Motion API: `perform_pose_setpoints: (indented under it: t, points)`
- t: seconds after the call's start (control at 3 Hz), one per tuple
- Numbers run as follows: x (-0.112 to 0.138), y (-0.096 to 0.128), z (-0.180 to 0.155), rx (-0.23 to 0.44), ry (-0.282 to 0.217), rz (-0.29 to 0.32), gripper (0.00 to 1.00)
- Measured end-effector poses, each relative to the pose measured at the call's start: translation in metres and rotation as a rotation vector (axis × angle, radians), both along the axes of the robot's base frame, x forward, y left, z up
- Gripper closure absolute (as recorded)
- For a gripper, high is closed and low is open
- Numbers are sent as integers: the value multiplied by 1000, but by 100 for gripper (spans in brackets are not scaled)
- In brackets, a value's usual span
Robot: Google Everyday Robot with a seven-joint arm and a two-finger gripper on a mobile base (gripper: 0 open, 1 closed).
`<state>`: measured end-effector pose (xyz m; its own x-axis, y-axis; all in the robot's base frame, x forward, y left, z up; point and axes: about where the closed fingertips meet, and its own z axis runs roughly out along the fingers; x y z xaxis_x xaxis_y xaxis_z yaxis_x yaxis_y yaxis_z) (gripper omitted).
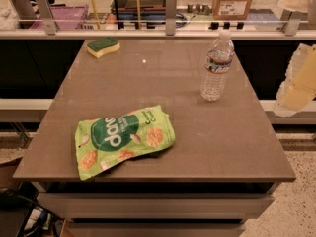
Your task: Move green rice chip bag near sponge
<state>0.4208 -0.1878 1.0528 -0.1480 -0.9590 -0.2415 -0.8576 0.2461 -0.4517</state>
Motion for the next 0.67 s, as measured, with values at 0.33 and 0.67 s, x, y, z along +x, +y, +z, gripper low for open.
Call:
perform_pose_setpoints:
  t: [0.33,0.67]
  points:
    - [-2,8,5,-4,-14,15,0]
    - [-2,22,-2,1,-10,56,0]
